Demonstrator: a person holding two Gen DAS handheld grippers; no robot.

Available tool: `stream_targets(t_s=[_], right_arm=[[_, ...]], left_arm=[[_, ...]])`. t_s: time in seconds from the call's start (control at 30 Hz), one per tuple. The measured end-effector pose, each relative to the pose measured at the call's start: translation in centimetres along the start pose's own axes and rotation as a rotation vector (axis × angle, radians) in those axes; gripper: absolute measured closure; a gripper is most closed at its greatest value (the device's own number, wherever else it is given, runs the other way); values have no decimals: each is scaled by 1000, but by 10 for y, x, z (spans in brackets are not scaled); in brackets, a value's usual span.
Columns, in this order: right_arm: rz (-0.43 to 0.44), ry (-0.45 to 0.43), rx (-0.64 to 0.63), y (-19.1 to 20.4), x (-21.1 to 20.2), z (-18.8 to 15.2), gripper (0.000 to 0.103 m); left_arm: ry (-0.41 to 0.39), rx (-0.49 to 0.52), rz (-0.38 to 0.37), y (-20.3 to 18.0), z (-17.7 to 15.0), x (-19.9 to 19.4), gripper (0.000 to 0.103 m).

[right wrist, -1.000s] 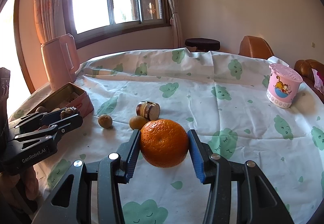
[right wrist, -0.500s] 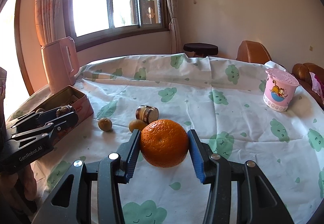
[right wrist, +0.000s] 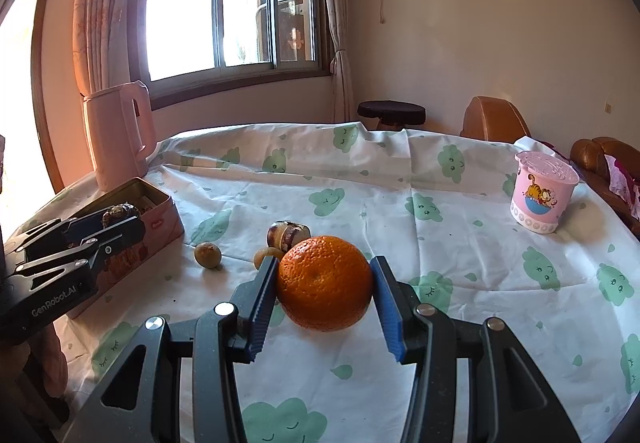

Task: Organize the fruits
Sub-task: 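Carry the orange in the right tool while the left tool carries the dried fruit over the tin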

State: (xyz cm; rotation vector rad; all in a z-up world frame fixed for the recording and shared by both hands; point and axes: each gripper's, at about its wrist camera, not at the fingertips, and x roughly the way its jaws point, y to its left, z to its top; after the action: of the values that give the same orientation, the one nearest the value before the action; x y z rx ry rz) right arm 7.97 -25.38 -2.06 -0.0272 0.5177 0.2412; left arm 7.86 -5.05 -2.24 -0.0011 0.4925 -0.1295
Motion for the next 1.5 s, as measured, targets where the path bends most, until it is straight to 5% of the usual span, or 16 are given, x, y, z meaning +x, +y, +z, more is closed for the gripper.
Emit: stream_targets(t_s=[0.37, 1.5], right_arm=[[50, 3, -36, 20, 0, 4, 54], [226, -36, -212, 139, 10, 65, 54]], left_arm=[[-19, -5, 18, 6, 0, -11, 59], [-19, -128, 185, 109, 5, -33, 59]])
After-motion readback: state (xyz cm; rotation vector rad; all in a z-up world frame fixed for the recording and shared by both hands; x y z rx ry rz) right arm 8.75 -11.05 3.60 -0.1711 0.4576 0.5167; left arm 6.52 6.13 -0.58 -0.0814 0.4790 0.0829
